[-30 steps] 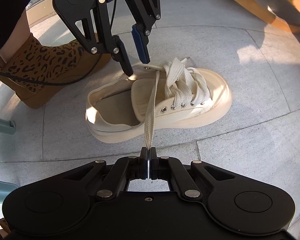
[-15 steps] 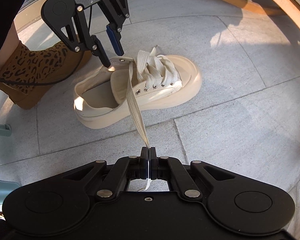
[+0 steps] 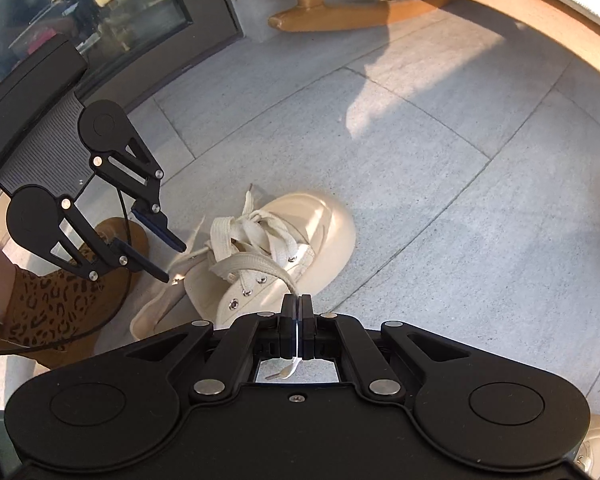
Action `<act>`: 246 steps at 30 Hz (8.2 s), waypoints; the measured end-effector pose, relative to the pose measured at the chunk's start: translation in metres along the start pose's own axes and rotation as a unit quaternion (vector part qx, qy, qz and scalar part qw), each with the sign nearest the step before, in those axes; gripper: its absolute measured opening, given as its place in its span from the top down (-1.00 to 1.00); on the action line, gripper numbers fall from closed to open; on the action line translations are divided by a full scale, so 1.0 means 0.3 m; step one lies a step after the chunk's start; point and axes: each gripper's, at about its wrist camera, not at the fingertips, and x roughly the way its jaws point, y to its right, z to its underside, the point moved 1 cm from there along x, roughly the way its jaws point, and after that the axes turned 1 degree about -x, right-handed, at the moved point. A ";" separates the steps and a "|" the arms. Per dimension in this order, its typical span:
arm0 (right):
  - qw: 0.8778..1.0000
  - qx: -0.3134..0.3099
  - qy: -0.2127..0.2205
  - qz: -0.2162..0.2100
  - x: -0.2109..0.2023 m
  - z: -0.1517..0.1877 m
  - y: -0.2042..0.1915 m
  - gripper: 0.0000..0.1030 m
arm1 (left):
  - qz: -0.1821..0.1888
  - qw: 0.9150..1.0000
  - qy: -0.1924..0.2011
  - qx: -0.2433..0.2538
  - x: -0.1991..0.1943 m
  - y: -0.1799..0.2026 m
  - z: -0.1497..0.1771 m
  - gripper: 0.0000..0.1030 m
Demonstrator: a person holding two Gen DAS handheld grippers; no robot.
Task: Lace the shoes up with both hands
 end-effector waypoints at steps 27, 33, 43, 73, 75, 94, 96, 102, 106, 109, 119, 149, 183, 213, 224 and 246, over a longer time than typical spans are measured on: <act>0.990 0.103 0.042 -0.084 -0.024 -0.047 0.014 0.98 | 0.031 0.998 0.057 -0.008 0.045 0.030 -0.061 0.97; 0.998 -0.054 -0.001 -0.013 -0.009 -0.032 -0.085 0.86 | 0.007 0.999 0.029 0.017 0.052 0.036 -0.049 0.97; 0.955 -0.296 -0.002 -0.003 -0.024 0.034 -0.258 0.72 | 0.016 0.999 0.028 0.034 0.042 0.050 -0.054 0.97; 0.928 -0.363 -0.077 0.039 0.184 0.075 -0.260 0.98 | -0.004 0.998 0.035 0.043 0.063 0.031 -0.081 0.96; 0.926 -0.368 -0.080 0.039 0.191 0.076 -0.267 0.98 | -0.004 0.998 0.035 0.046 0.069 0.029 -0.084 0.96; 0.896 -0.430 -0.078 0.074 0.222 0.079 -0.343 0.98 | -0.013 0.997 0.036 0.060 0.085 0.030 -0.089 0.96; 0.894 -0.435 -0.076 0.073 0.215 0.076 -0.353 0.98 | -0.018 0.997 0.037 0.062 0.085 0.031 -0.089 0.96; 0.893 -0.440 -0.065 0.069 0.197 0.060 -0.380 0.98 | -0.017 0.997 0.037 0.069 0.090 0.030 -0.089 0.91; 0.895 -0.437 -0.061 0.066 0.197 0.051 -0.384 0.98 | -0.018 0.996 0.035 0.077 0.104 0.025 -0.087 0.90; 0.896 -0.436 -0.060 0.064 0.194 0.045 -0.389 0.98 | -0.020 0.995 0.034 0.087 0.112 0.026 -0.089 0.88; 0.903 -0.422 -0.057 0.064 0.178 0.016 -0.401 0.97 | -0.020 0.994 0.034 0.106 0.100 0.039 -0.087 0.98; 0.951 -0.306 -0.030 0.008 0.195 0.069 -0.347 0.95 | -0.027 0.994 -0.089 0.055 -0.373 -0.022 0.023 1.00; 0.946 -0.325 -0.014 -0.007 0.211 0.034 -0.380 1.00 | -0.081 0.977 -0.055 0.187 0.174 -0.252 0.091 0.40; 0.931 -0.363 -0.042 0.012 0.244 0.029 -0.405 1.00 | -0.090 0.969 -0.123 0.195 0.197 -0.280 0.089 0.95; 0.977 -0.206 0.006 0.051 0.123 -0.047 -0.263 1.00 | -0.109 0.976 -0.118 0.148 0.117 -0.233 0.091 0.95; 0.956 -0.291 -0.019 -0.005 0.243 -0.038 -0.372 0.57 | -0.107 0.982 -0.103 0.121 0.059 -0.179 0.090 0.95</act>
